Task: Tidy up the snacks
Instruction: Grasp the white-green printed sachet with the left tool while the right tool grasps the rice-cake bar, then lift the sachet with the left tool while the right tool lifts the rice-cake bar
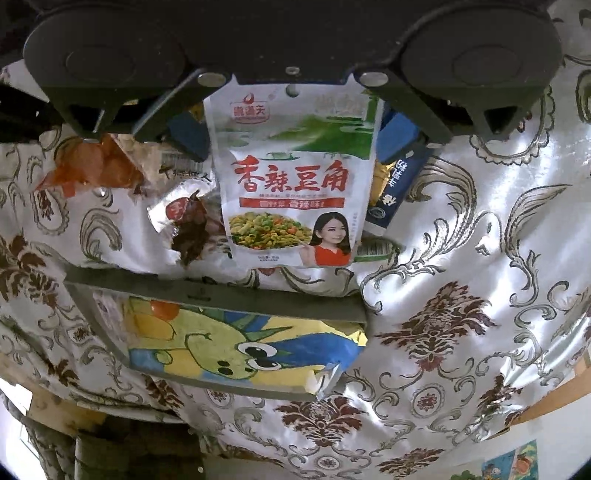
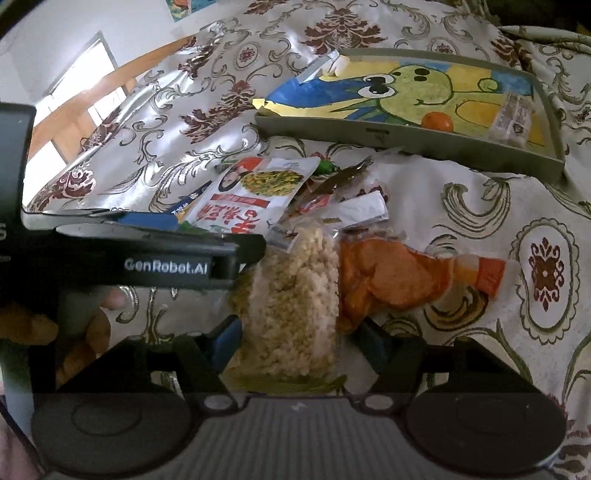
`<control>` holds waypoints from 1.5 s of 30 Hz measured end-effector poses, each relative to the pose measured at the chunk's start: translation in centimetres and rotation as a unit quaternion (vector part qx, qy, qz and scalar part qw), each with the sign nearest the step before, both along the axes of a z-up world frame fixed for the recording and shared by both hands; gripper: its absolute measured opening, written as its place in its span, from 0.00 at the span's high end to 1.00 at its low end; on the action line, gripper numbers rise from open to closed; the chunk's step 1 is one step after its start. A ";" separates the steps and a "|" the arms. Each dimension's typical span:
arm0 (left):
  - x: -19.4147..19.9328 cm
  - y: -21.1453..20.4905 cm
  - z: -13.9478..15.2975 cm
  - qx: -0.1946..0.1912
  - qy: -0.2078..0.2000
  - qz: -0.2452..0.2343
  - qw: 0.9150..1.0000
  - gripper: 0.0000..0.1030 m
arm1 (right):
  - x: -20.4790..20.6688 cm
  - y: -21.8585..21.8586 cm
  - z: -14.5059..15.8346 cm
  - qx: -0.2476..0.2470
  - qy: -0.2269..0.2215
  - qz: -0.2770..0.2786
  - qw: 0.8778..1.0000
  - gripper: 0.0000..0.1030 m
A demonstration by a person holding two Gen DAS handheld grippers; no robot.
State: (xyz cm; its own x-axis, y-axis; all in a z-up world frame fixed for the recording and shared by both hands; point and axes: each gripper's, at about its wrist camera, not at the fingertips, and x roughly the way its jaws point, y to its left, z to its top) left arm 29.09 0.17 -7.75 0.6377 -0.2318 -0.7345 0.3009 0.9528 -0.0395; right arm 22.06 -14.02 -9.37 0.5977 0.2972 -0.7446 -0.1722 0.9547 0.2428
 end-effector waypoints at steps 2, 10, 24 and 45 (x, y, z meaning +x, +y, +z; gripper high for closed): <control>0.0 0.2 0.1 0.001 -0.001 0.006 1.000 0.19 | 0.0 -0.1 0.0 0.003 0.001 -0.002 1.000 0.30; 0.5 1.1 0.4 -0.024 0.015 0.015 0.999 0.19 | -0.2 -0.7 0.9 0.002 0.022 -0.040 0.999 0.39; 3.1 -1.4 -1.0 0.032 -0.019 -0.019 0.999 0.10 | 0.6 -1.9 0.3 0.016 0.015 -0.048 0.999 0.34; 1.8 7.2 0.9 -0.291 0.092 0.111 0.946 0.82 | -1.5 -3.7 1.7 0.113 0.012 -0.053 0.992 0.53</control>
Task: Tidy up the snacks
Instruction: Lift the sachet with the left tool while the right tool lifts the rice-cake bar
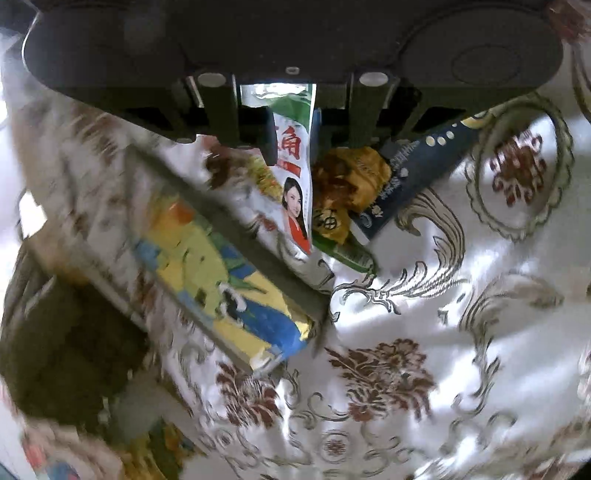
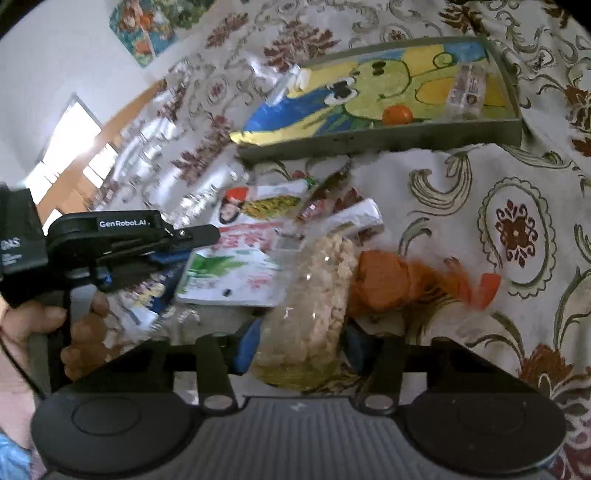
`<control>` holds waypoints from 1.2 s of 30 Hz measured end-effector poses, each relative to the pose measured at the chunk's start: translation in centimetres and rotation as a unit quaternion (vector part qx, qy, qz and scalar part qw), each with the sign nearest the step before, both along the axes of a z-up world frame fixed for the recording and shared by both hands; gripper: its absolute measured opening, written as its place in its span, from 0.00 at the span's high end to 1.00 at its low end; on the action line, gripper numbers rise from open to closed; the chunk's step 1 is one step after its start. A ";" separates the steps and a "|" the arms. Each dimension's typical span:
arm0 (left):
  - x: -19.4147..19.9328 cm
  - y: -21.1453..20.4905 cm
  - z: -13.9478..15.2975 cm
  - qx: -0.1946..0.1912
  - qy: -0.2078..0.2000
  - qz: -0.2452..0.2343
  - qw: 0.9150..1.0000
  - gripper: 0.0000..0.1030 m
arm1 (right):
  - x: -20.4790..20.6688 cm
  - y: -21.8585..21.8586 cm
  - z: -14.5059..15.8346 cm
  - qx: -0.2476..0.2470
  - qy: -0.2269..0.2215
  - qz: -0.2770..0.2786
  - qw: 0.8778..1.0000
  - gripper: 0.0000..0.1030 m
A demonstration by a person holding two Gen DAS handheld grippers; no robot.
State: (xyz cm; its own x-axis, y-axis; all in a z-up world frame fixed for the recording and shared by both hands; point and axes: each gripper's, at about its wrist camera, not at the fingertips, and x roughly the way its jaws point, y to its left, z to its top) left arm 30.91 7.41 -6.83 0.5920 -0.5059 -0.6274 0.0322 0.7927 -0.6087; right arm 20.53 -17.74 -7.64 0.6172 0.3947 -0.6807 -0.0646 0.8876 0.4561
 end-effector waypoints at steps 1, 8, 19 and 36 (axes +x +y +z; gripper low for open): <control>0.0 0.3 0.0 -0.017 0.001 0.002 1.000 0.82 | -0.2 -0.2 0.3 0.006 -0.007 0.001 1.000 0.54; 0.7 -0.5 -1.4 -0.122 0.031 -0.034 0.991 0.82 | 0.3 -0.4 0.3 0.022 -0.020 0.008 1.000 0.60; 1.8 -2.9 -1.9 -0.008 0.024 -0.053 0.998 0.80 | 1.9 0.0 -1.6 0.015 0.001 0.016 1.000 0.55; -7.8 -1.7 2.1 0.050 0.035 -0.003 0.998 0.92 | -3.3 2.7 1.5 -0.139 -0.048 0.048 0.988 0.76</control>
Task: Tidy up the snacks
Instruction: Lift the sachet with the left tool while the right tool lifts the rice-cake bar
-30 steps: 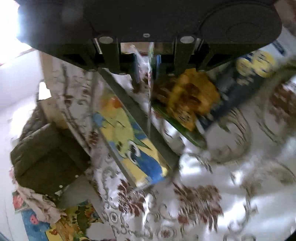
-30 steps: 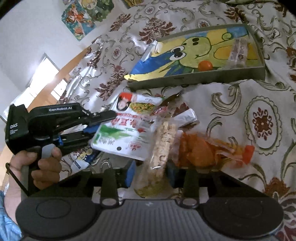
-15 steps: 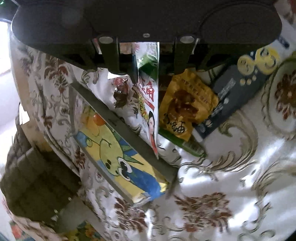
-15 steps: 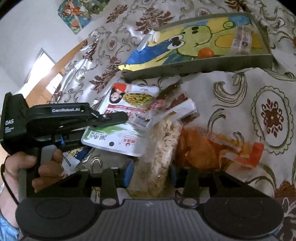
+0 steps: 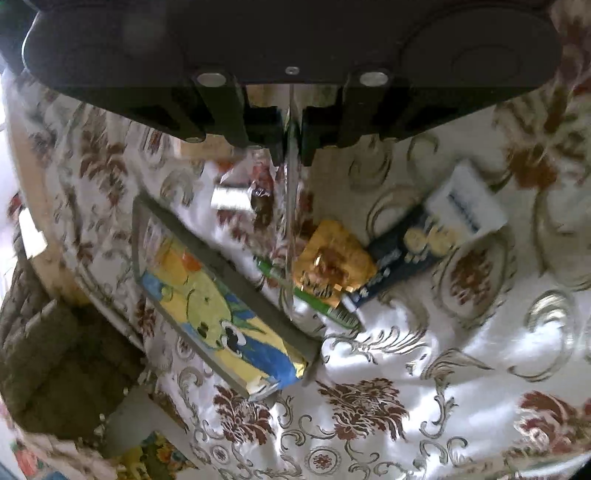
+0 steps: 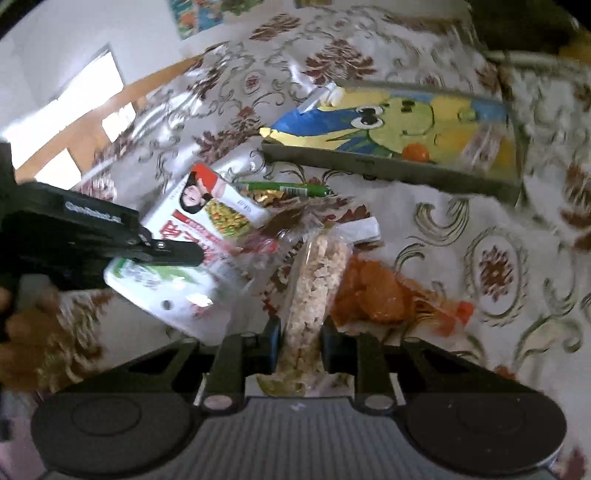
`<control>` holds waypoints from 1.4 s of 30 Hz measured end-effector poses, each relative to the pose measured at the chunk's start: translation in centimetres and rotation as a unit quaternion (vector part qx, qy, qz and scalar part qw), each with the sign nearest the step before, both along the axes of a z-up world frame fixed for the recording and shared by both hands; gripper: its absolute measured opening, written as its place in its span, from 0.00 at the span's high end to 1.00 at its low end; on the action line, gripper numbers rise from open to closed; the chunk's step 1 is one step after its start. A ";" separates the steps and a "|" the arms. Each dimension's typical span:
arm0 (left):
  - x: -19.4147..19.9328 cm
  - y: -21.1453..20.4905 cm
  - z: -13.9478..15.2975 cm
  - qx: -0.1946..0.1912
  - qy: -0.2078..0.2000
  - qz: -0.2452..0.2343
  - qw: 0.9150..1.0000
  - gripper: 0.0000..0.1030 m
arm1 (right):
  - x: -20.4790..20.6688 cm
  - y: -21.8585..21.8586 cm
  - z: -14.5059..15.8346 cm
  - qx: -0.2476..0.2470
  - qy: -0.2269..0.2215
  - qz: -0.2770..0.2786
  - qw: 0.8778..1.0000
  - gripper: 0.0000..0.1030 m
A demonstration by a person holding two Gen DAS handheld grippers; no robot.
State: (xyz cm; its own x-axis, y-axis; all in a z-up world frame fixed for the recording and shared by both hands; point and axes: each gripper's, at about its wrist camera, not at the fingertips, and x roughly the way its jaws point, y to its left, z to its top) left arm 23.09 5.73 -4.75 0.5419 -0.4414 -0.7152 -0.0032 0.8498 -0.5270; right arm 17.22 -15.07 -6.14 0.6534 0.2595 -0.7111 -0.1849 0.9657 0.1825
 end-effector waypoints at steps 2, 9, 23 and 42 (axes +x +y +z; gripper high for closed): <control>-1.6 -0.5 0.4 0.025 -0.010 -0.005 1.000 0.92 | -0.3 0.5 -0.1 -0.013 -0.001 0.011 1.000 0.76; -4.6 -0.8 0.9 0.055 -0.041 0.006 0.998 0.92 | 0.5 1.6 -1.3 0.001 0.016 0.034 0.999 0.72; -6.6 -0.4 1.7 0.027 -0.082 0.058 0.995 0.92 | -0.9 -0.6 -0.1 0.013 -0.001 0.007 1.000 0.79; -8.3 -0.9 4.3 0.029 -0.191 0.070 0.979 0.92 | -0.9 -2.7 2.0 0.095 -0.059 -0.005 0.994 0.79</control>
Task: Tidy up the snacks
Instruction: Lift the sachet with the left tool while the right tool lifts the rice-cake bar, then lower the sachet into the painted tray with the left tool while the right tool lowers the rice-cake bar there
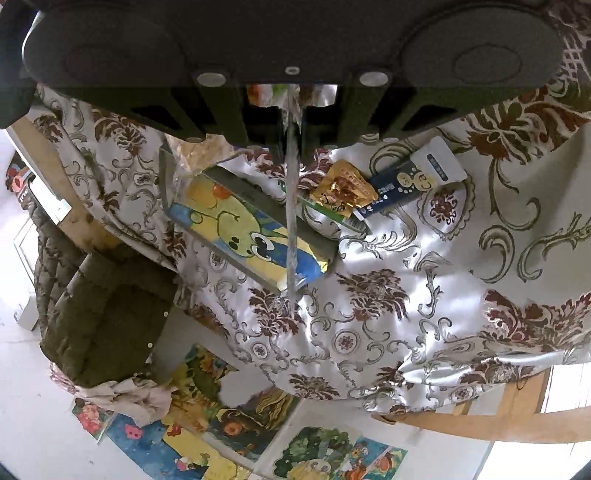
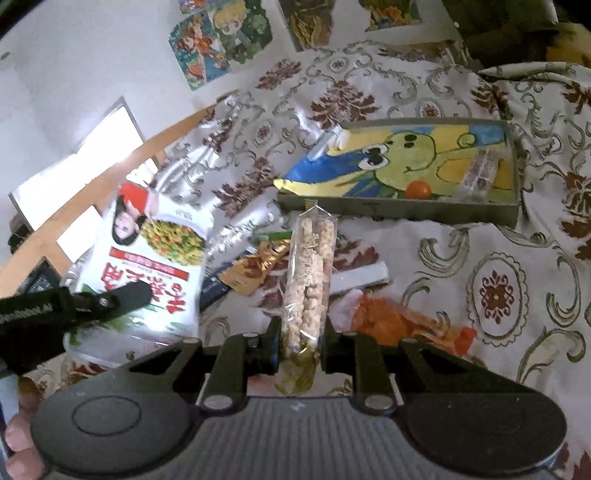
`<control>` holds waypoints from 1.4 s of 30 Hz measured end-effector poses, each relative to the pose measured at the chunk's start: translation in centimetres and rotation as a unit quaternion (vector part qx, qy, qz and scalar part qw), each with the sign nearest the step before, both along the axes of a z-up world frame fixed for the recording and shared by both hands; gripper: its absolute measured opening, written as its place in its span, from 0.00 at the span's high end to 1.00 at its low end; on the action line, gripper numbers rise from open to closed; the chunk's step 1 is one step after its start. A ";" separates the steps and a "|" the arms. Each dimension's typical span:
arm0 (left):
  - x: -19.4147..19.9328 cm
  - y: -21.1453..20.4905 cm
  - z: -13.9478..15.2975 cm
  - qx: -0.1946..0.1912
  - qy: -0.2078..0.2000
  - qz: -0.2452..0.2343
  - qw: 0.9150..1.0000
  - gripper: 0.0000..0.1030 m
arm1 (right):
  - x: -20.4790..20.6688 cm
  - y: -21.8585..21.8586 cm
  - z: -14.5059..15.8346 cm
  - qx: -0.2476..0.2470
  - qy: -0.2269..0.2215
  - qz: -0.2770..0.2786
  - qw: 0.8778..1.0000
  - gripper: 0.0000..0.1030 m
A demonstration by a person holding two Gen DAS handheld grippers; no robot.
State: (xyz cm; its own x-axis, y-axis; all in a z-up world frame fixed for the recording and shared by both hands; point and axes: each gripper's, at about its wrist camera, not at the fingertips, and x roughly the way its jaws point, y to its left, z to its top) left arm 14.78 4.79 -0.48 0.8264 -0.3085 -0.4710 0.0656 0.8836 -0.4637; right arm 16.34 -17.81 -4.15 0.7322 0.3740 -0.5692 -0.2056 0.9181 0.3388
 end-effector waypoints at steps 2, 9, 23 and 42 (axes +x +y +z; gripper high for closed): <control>0.1 -0.1 0.0 -0.002 -0.003 -0.003 1.000 0.92 | -0.2 0.0 0.3 0.002 -0.008 0.000 1.000 0.79; 2.0 -1.6 0.1 0.006 -0.011 -0.029 0.999 0.92 | -0.1 -0.9 1.1 0.020 -0.017 -0.009 1.000 0.79; 11.1 -7.2 1.9 0.027 -0.024 -0.090 0.995 0.92 | 4.2 -5.4 2.7 0.049 -0.044 -0.067 0.996 0.79; 26.7 -15.0 -0.4 0.029 -0.002 -0.136 0.990 0.92 | 16.7 -12.9 0.4 0.041 -0.045 -0.147 0.987 0.79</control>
State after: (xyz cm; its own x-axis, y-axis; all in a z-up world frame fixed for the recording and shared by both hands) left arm 41.48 -10.17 -0.84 0.7186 -0.4916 -0.4918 0.3057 0.8586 -0.4114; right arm 33.01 -30.67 -3.72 0.8626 0.1801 -0.4726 0.0327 0.9126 0.4075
